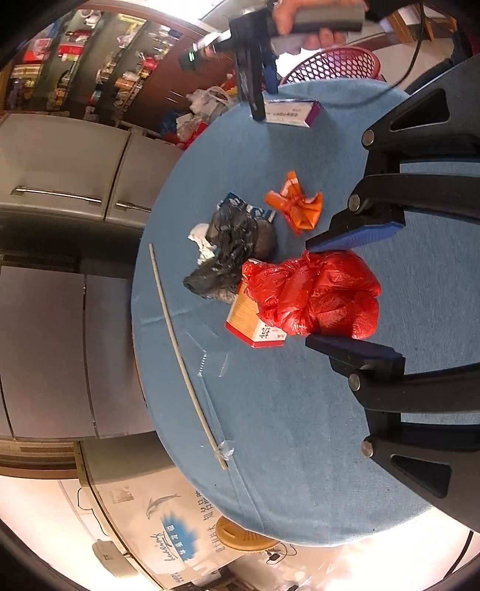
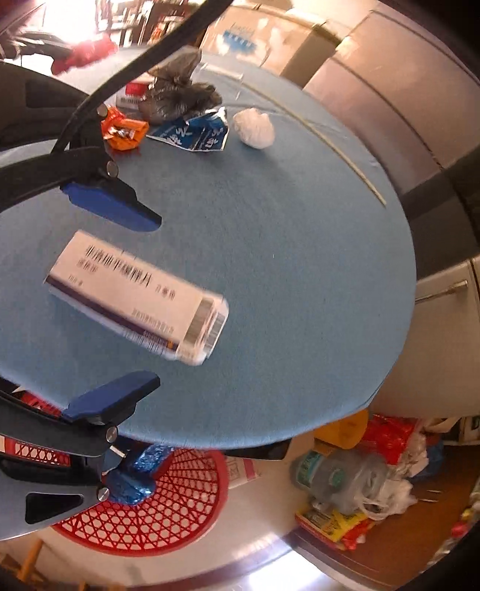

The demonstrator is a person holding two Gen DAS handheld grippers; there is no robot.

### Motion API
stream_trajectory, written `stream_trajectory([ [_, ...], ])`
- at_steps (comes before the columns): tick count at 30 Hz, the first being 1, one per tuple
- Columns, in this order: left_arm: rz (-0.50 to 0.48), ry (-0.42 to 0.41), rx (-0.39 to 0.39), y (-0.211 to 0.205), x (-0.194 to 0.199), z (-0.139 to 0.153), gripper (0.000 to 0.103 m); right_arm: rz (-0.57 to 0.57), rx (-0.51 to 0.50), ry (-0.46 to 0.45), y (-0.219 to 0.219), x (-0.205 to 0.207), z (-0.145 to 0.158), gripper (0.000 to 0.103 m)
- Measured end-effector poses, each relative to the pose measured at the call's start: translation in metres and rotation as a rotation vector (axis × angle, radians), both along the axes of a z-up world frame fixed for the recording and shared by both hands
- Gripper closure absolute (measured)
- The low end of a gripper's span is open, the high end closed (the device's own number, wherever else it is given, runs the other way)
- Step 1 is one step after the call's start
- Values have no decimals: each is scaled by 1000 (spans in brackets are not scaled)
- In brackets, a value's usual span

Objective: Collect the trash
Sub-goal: 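Regrip the white medicine box upright in the right tool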

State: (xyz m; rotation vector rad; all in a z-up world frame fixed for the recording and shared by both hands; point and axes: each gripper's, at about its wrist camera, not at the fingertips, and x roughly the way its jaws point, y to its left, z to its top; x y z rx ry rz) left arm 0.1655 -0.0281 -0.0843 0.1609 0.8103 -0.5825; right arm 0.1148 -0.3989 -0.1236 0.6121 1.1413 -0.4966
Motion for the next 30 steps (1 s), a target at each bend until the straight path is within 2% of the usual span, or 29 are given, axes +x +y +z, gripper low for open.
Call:
stream_trajectory([
  [3, 6, -7, -17, 1, -4, 6, 57, 31, -88, 69, 18, 28, -9, 23],
  [6, 7, -1, -33, 1, -6, 10, 57, 50, -155, 91, 32, 43, -15, 25],
  [8, 6, -1, -36, -1, -6, 12, 57, 84, -208, 100, 43, 50, -17, 30],
  [9, 4, 1, -36, -3, -7, 12, 57, 98, -208, 82, 48, 50, -16, 35],
  [11, -2, 8, -36, -7, -7, 11, 57, 165, -167, -8, 57, 49, -10, 51],
  [12, -5, 9, -33, -9, -8, 11, 57, 211, -115, -39, 60, 49, -9, 58],
  [13, -8, 8, -31, -11, -8, 11, 57, 227, -78, -60, 60, 47, -7, 58],
  [17, -19, 11, -35, -16, -12, 13, 56, 127, -93, -95, 32, 18, 5, 54],
  [19, -24, 11, -35, -20, -13, 13, 56, 53, -73, -88, 13, 2, 9, 43],
  [22, -39, 16, -39, -27, -14, 13, 56, -16, -74, -38, -5, -13, 6, 40],
  [25, -55, 3, -34, -33, -18, 15, 56, -28, 5, -23, -10, -12, -4, 40],
  [30, -55, -12, -28, -34, -23, 20, 56, 25, -18, 21, 13, 19, -16, 40],
])
